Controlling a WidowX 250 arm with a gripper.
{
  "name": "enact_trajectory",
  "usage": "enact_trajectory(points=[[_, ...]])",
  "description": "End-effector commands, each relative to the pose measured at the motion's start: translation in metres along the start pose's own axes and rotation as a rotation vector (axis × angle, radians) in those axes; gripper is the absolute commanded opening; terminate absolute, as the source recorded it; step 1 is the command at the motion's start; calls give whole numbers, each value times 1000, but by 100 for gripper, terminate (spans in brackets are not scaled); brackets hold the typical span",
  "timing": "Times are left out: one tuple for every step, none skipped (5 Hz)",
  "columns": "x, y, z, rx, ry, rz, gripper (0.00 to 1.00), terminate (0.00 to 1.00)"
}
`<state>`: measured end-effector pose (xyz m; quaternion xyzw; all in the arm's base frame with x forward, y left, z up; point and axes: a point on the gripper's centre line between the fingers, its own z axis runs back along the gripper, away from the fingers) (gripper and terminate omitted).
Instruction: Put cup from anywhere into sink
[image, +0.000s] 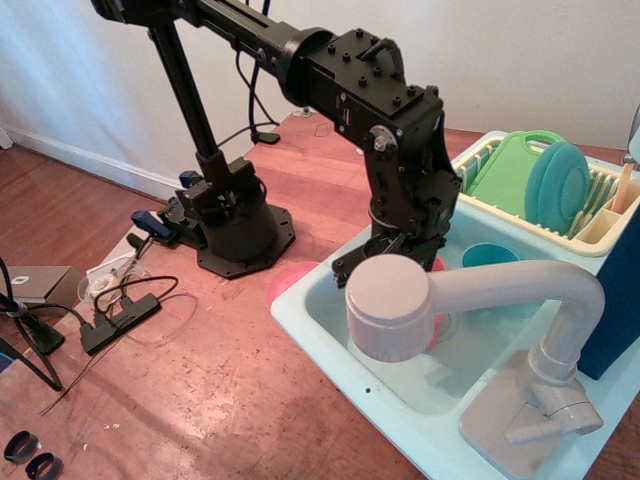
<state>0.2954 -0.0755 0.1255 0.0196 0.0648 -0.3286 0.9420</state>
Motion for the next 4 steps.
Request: enact_trajectory(points=[[-16,11,31,41,-38,-1,100,0],[-37,12,64,100,-18,20,100,0],[-53,-2,79,113,-2,57,100,0],[-69,-27,58,66,-4,96,100,100]])
